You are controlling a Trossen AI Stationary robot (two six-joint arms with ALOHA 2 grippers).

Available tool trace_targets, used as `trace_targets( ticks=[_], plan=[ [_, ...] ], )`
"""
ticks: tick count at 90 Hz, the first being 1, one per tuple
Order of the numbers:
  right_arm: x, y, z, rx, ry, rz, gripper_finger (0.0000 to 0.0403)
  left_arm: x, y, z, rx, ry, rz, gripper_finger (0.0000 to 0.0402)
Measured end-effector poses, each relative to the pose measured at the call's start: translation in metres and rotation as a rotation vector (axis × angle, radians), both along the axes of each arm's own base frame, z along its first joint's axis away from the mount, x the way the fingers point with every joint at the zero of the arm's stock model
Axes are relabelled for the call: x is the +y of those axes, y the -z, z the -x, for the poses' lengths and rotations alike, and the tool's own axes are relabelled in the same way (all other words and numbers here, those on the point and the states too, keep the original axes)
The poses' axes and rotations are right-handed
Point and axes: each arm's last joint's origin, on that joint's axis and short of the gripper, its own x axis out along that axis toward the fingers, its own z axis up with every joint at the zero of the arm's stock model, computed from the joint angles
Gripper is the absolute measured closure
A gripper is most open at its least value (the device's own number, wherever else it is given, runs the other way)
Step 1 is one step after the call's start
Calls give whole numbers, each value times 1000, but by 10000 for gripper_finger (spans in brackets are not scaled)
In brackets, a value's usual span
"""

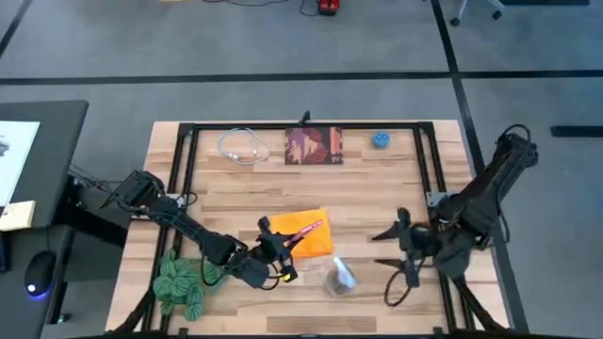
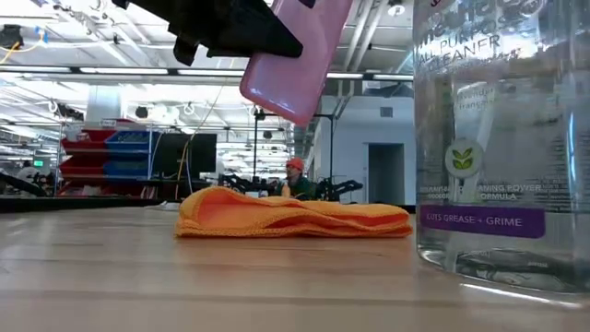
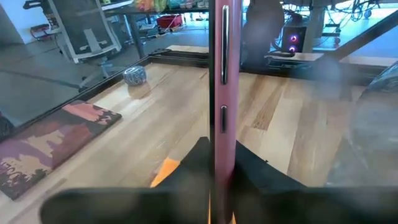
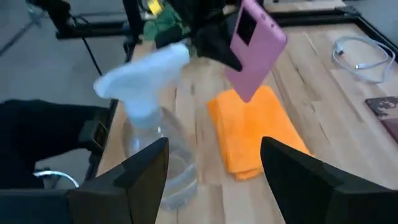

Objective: Apply microfiber cloth
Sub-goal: Spray the back of the pink cellphone with the spray bottle

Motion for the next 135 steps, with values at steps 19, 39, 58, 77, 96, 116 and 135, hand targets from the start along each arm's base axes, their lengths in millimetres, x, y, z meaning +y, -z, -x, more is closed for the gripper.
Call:
trace_targets(
  ticks=[19, 39, 58, 77, 96, 116, 135],
  plan=[
    [-3, -3, 3, -10, -3, -13, 163, 1, -1, -1, -11, 0, 5, 393],
    [2, 2, -1, 11, -7, 8, 163, 2, -1, -2, -8, -1, 0, 393],
    [9, 11, -7, 39, -7, 41, 163, 3, -1, -2, -8, -2, 1, 393],
    [17, 22, -14, 73, -6, 80, 163, 2, -1, -2, -10, 0, 5, 393],
    [26, 37, -22, 116, -6, 130, 163, 3, -1, -3, -13, -3, 10, 393],
    [38, 58, -32, 172, -5, 194, 163, 4, -1, -3, -14, -3, 16, 393],
    [49, 76, -57, 190, -2, 180, 163, 4, -1, -4, -18, -3, 24, 393]
  ],
)
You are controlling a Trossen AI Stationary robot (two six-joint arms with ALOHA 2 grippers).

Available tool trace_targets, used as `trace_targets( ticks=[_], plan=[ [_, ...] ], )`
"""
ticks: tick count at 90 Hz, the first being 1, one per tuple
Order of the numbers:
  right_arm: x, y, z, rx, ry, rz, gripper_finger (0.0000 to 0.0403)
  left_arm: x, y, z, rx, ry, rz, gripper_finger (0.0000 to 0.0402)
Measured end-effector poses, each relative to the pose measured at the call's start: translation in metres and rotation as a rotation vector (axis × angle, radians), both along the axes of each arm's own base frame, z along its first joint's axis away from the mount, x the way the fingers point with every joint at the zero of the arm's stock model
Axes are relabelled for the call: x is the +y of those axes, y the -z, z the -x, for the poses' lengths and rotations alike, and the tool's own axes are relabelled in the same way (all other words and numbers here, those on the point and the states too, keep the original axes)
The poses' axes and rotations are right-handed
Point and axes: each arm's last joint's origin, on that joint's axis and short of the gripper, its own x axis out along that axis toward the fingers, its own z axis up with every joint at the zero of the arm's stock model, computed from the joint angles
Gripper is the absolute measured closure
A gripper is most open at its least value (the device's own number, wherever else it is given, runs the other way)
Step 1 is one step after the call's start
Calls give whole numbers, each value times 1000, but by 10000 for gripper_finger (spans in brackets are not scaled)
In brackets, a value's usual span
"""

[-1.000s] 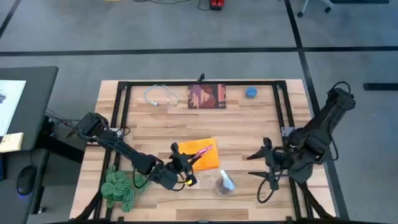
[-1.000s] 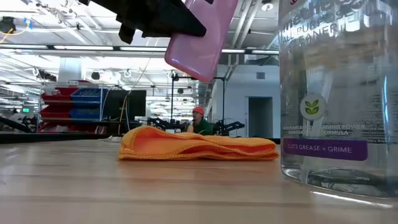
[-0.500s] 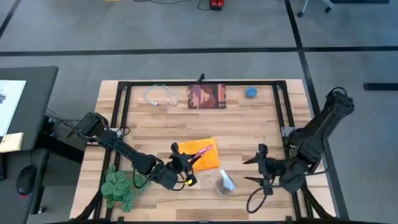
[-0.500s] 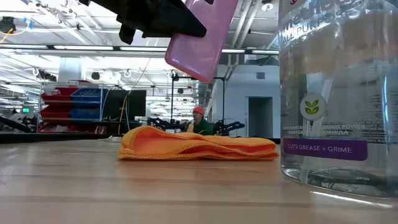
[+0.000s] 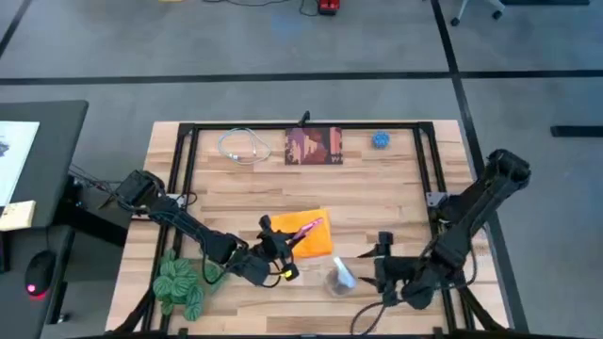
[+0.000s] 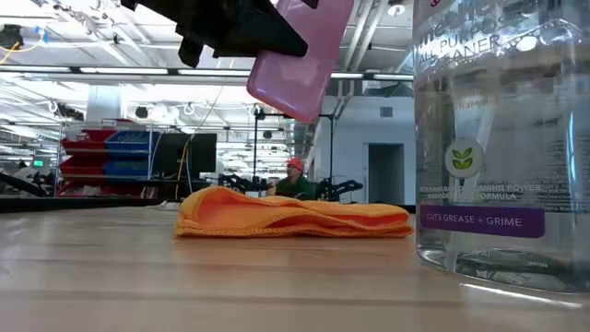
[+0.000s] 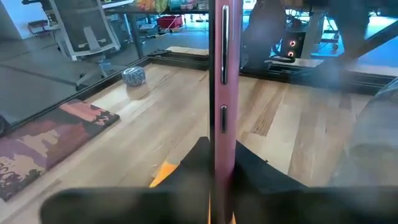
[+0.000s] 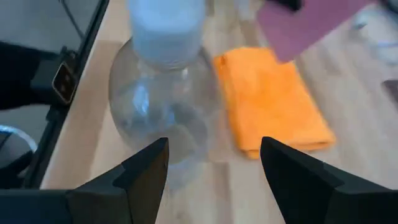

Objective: Apply microfiber cloth
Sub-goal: Spray the back of the pink cellphone with the spray bottle

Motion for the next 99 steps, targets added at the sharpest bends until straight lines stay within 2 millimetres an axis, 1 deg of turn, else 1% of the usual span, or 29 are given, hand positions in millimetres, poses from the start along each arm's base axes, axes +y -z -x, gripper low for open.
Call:
trace_targets(
  ticks=[7, 16, 22, 32, 40, 46, 52, 58, 64, 69, 87, 91, 99],
  plan=[
    [0, 2, -8, 45, -7, -10, 163, 0, 0, 0, -1, -1, 3, 393],
    [-7, 2, -10, 117, 47, 7, 163, 1, 0, -1, -3, 1, 10, 393],
    [-11, -6, -11, 122, 42, 30, 163, 1, 0, -1, -7, 0, 17, 393],
    [-17, -22, -3, 92, -20, 62, 163, 1, 0, -1, -15, -4, 30, 393],
    [-20, -40, 4, 40, -97, 30, 163, 1, 0, -1, -15, -6, 32, 393],
    [-19, -50, 5, -4, -165, -11, 162, 1, 0, -1, -15, -5, 31, 393],
    [-18, -57, 5, -45, -221, -34, 158, 1, 0, -1, -15, -5, 31, 393],
    [-17, -61, 2, -79, -258, -50, 146, 1, 0, -1, -15, -5, 31, 393],
    [-16, -61, -2, -92, -260, -65, 127, 1, 0, -1, -14, -5, 30, 393],
    [-16, -58, -5, -79, -254, -55, 106, 1, 0, -1, -12, -5, 29, 393],
    [-12, -42, -22, -63, -260, 16, 16, 1, 1, -1, 0, 9, 30, 393],
    [-10, -39, -26, -66, -263, 24, 8, 1, 1, -1, 3, 12, 30, 393],
    [-9, -33, -33, -65, -253, 29, 17, 1, 2, 0, 6, 15, 30, 393]
  ],
)
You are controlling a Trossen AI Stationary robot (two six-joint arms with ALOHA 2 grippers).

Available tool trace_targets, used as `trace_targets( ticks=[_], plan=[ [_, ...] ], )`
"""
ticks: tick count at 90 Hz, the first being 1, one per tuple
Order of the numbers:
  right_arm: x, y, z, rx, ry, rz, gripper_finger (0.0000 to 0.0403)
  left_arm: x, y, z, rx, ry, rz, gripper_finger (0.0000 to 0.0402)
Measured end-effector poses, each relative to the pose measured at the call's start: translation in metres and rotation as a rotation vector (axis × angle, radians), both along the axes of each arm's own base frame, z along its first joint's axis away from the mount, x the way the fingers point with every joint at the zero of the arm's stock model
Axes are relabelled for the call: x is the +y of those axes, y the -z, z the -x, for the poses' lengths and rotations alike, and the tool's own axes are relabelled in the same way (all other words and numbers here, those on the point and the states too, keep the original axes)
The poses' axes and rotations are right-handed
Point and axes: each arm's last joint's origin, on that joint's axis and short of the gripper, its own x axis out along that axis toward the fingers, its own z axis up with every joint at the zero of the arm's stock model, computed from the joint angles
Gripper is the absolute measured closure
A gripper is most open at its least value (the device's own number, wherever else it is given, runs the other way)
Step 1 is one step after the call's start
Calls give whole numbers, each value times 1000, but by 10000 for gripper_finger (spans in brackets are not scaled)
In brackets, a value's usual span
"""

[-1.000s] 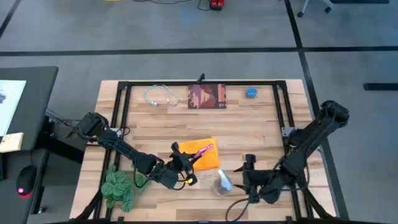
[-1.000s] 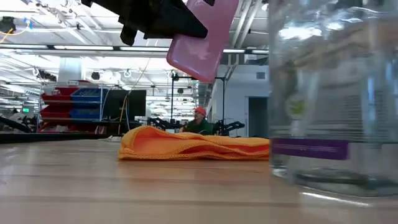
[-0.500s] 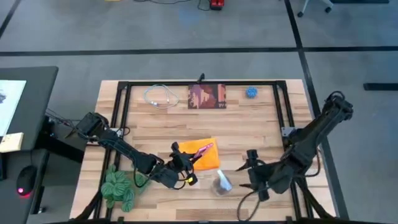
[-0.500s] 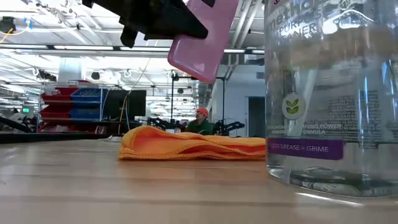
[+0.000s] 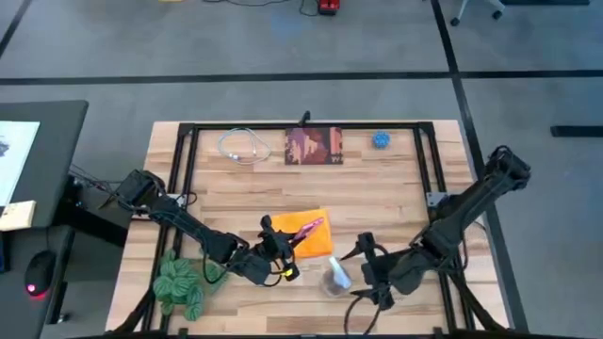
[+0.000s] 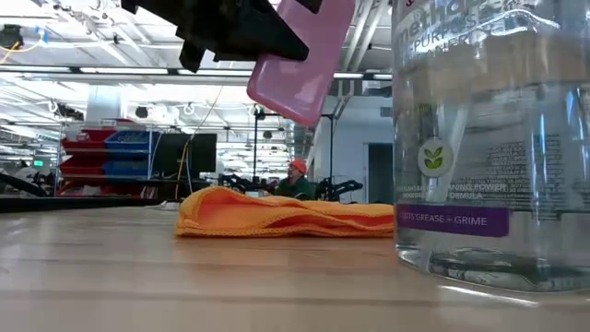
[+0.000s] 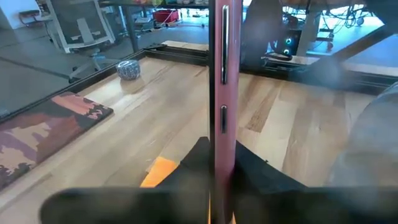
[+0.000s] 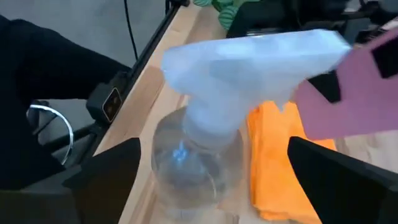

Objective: Apply microfiber cloth
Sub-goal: Spray the back of the pink cellphone with the spray bottle

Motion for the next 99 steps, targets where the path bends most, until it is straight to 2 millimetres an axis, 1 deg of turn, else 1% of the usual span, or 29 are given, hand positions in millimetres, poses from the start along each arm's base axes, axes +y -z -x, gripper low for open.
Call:
trace_targets(
  ticks=[8, 17, 30, 40, 52, 69, 86, 93, 99],
  plan=[
    [1, 4, -7, -8, 12, -4, 19, 0, 0, 0, 1, 0, 0, 393],
    [2, 9, -15, -27, 24, -19, 11, 0, -1, 0, -8, 1, 6, 393],
    [0, 10, -24, -55, 37, -29, 6, -1, -6, -2, -70, -3, 41, 393],
    [-3, 8, -27, -81, 35, -23, 9, -3, -11, -3, -117, -5, 67, 393],
    [-1, 5, -29, -104, -5, -32, 9, -3, -14, -4, -155, -4, 87, 393],
    [-3, 6, -30, -89, 30, -76, 12, -7, -20, -4, -205, 17, 109, 393],
    [-4, 7, -31, -80, 52, -100, 40, -8, -21, -4, -208, 21, 106, 393],
    [-4, 7, -31, -71, 66, -120, 60, -8, -21, -4, -208, 20, 105, 393],
    [-5, 8, -31, -52, 84, -152, 86, -8, -21, -4, -208, 21, 105, 393]
  ],
)
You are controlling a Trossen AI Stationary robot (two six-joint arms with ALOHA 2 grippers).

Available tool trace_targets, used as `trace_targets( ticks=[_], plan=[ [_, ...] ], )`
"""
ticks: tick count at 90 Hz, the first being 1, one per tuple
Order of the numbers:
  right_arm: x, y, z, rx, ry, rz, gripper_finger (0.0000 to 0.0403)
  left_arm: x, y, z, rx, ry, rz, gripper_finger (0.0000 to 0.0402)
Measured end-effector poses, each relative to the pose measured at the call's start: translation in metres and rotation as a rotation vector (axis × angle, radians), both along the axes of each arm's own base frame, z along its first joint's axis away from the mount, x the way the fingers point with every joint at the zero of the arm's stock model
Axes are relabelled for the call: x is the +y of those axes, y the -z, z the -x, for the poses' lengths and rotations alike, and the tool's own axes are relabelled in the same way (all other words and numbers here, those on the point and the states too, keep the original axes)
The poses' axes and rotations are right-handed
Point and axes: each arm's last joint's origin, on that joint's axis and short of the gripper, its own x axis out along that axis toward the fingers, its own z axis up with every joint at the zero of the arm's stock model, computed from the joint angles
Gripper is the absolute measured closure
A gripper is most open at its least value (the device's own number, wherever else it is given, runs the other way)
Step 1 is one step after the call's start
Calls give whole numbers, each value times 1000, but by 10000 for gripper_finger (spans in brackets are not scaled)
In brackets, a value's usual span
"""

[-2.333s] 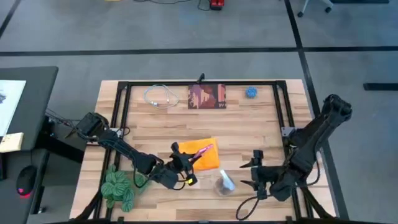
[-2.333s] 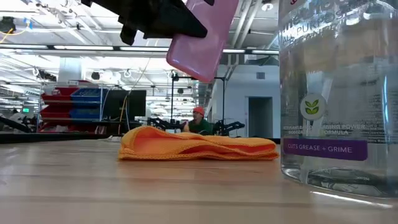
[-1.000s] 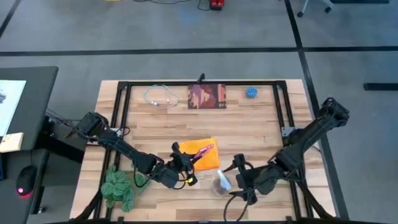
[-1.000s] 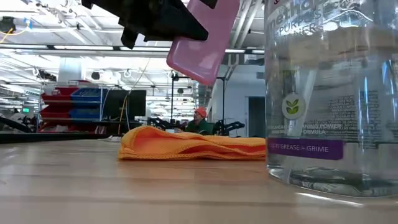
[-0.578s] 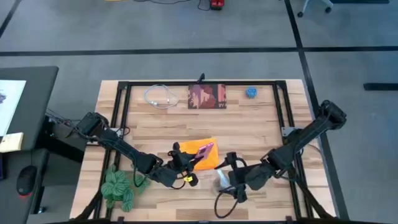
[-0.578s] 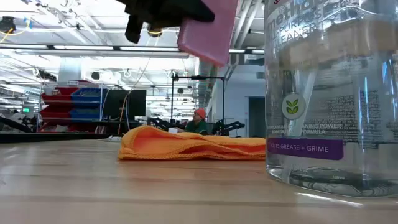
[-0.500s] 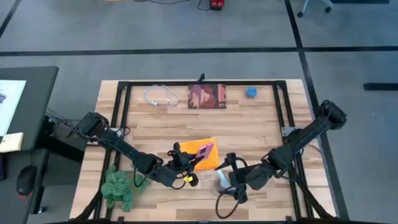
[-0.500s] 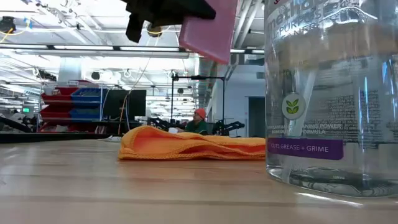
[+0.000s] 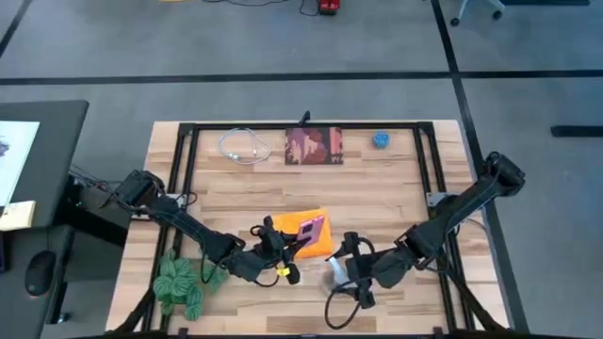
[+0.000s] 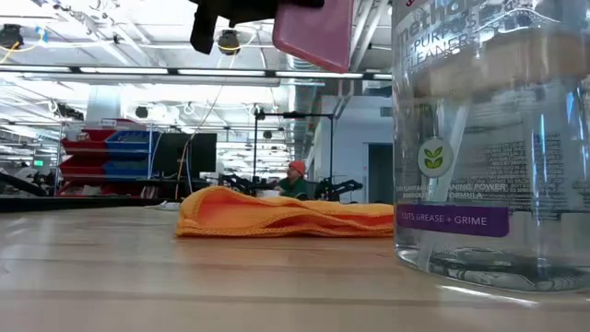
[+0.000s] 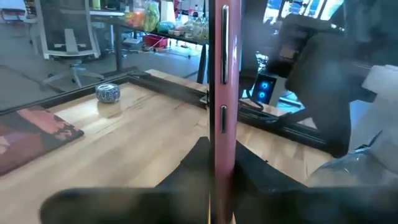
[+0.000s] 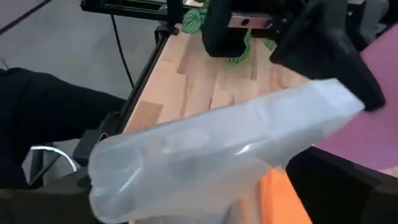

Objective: Apply microfiber cloth
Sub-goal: Spray the back of the pink cellphone with the spray bottle

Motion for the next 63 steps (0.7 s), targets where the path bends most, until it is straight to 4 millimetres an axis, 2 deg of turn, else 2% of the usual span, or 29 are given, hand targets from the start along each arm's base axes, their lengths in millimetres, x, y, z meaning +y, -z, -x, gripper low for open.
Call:
trace_targets(
  ticks=[18, 27, 34, 52, 63],
  plan=[
    [-5, 3, 1, 56, 86, -74, 200, 0, 0, 0, -1, 0, 0, 393],
    [-5, 1, 5, 67, 67, -43, 227, 0, 0, 0, 2, 2, -6, 393],
    [-5, -2, 10, 76, 36, -28, 220, 0, 0, 0, 4, 2, -8, 393],
    [-8, -10, 26, 108, 28, -28, 144, 0, 1, 0, 11, 1, -12, 393],
    [-5, -11, 31, 99, 61, -21, 122, 0, 1, 1, 16, 1, -15, 393]
  ],
)
